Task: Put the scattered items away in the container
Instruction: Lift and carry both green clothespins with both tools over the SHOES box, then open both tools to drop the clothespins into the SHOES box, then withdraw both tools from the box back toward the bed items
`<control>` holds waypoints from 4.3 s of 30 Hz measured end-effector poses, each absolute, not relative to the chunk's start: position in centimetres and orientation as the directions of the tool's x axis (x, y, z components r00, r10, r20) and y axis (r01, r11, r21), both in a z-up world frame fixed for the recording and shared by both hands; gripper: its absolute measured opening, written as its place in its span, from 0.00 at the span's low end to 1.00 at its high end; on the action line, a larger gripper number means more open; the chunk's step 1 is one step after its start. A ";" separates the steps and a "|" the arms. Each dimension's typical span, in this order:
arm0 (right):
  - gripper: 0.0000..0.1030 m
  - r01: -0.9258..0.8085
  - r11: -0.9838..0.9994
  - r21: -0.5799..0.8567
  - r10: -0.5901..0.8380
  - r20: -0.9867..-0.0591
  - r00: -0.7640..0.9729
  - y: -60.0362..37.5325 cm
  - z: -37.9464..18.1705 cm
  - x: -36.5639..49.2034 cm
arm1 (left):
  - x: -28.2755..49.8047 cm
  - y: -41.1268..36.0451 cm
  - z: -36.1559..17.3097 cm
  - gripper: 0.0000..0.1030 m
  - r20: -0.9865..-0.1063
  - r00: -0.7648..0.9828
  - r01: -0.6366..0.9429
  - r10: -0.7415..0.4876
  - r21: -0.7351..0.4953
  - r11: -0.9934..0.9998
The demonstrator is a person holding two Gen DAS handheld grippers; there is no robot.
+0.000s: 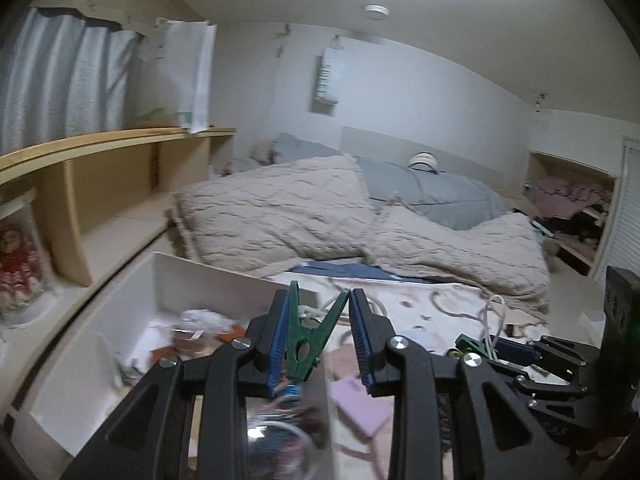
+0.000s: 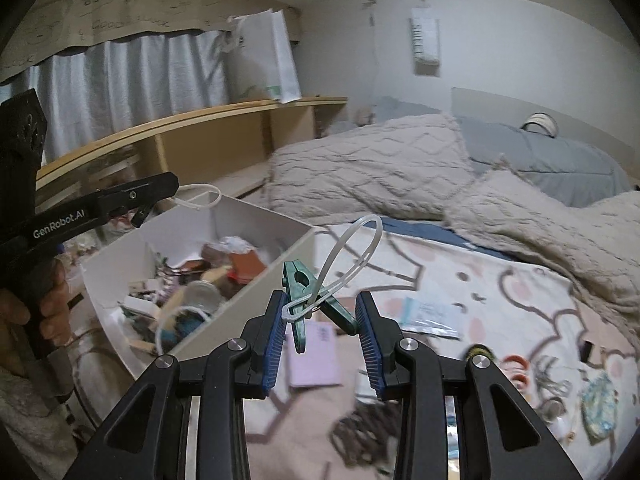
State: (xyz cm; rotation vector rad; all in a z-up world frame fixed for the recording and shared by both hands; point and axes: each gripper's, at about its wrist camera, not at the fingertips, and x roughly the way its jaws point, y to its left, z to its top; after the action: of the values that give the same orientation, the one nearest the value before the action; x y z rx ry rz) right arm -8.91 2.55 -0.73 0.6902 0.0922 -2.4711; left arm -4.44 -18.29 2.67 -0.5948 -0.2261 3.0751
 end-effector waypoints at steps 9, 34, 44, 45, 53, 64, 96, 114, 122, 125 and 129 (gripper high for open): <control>0.35 0.622 -0.775 0.114 -0.580 -0.520 -0.627 -3.5 -1.0 -9.8 | -4.2 -22.2 0.7 0.29 -0.417 -0.907 0.116 -0.053 -0.128 -0.985; 0.35 0.672 -0.740 -0.003 -0.447 -0.745 -0.496 -13.8 -5.5 -16.0 | -6.3 -27.3 -3.9 0.29 -0.568 -0.815 0.251 -0.113 -0.170 -0.953; 0.35 0.678 -0.734 -0.045 -0.369 -0.811 -0.454 -14.4 -6.3 -17.0 | -6.7 -27.6 -4.6 0.29 -0.593 -0.797 0.249 -0.115 -0.148 -0.957; 0.35 0.677 -0.735 -0.040 -0.370 -0.813 -0.450 -14.3 -6.3 -17.0 | -6.8 -27.6 -4.7 0.29 -0.598 -0.792 0.253 -0.121 -0.142 -0.957; 0.35 0.683 -0.730 -0.016 -0.395 -0.806 -0.441 -13.8 -5.8 -16.4 | -7.5 -27.5 -5.2 0.29 -0.615 -0.777 0.255 -0.135 -0.112 -0.960; 0.35 0.696 -0.717 0.042 -0.460 -0.778 -0.427 -12.6 -5.3 -14.6 | -7.9 -27.1 -5.2 0.42 -0.612 -0.760 0.305 -0.219 -0.039 -0.951; 0.98 0.650 -0.756 -0.082 -0.442 -0.668 -0.599 -10.5 -5.0 -12.3 | -6.4 -24.8 -3.5 0.93 -0.552 -0.794 0.294 -0.256 0.020 -0.956; 1.00 0.610 -0.790 -0.067 -0.468 -0.576 -0.670 -7.1 -2.9 -10.3 | -5.1 -23.2 -2.4 1.00 -0.508 -0.807 0.324 -0.300 0.042 -0.945; 1.00 0.570 -0.820 -0.050 -0.455 -0.547 -0.703 -4.7 -2.1 -10.0 | -4.6 -22.3 -1.8 1.00 -0.481 -0.828 0.315 -0.288 0.027 -0.949; 1.00 0.550 -0.834 -0.035 -0.446 -0.544 -0.711 -3.5 -1.9 -10.1 | -4.6 -21.6 -1.7 1.00 -0.475 -0.836 0.301 -0.275 0.023 -0.953; 1.00 0.514 -0.857 -0.040 -0.417 -0.533 -0.736 -1.5 -1.6 -10.0 | -4.6 -20.3 -1.7 1.00 -0.470 -0.848 0.267 -0.245 0.020 -0.963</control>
State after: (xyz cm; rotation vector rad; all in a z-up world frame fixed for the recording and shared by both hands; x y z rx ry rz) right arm -9.96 -1.48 -1.61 0.7148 0.2518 -2.5227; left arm -4.61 -20.28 -1.67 -0.8310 -0.0787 3.3054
